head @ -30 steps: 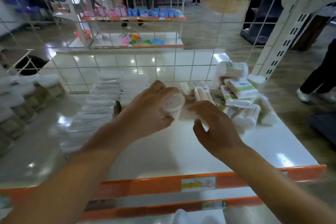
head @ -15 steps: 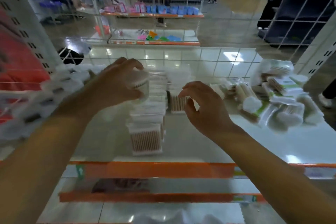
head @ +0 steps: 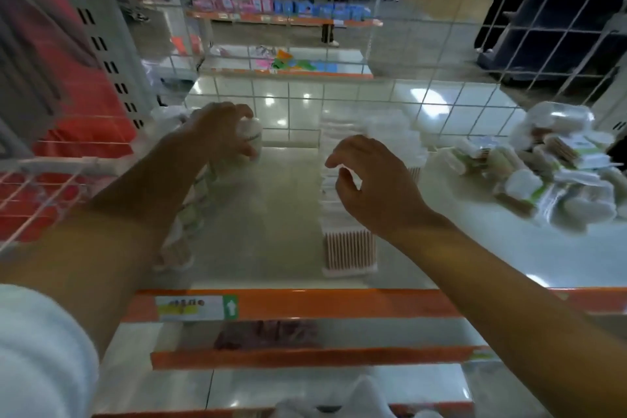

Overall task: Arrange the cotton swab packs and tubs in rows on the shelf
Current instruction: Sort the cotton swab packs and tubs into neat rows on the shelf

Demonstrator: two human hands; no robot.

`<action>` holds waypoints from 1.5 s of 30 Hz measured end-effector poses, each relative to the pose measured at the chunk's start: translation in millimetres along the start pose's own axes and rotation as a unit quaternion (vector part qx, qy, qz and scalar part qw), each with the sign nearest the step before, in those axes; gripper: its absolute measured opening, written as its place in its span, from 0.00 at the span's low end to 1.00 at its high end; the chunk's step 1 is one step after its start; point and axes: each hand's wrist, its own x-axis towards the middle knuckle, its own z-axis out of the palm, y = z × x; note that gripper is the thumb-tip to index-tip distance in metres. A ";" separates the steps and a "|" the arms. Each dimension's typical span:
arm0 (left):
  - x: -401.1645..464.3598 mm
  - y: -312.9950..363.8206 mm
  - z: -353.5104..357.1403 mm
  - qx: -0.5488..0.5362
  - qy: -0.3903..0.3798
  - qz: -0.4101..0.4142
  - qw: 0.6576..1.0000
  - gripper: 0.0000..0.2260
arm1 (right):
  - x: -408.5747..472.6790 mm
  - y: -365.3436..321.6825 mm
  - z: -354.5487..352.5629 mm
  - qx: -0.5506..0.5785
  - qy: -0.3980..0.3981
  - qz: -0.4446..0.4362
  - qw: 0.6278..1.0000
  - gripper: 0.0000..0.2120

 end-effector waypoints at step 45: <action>0.4 -14.2 11.7 -0.008 -0.005 0.050 0.999 0.19 | 0.5 -1.2 44.5 0.010 -0.006 0.040 0.999 0.10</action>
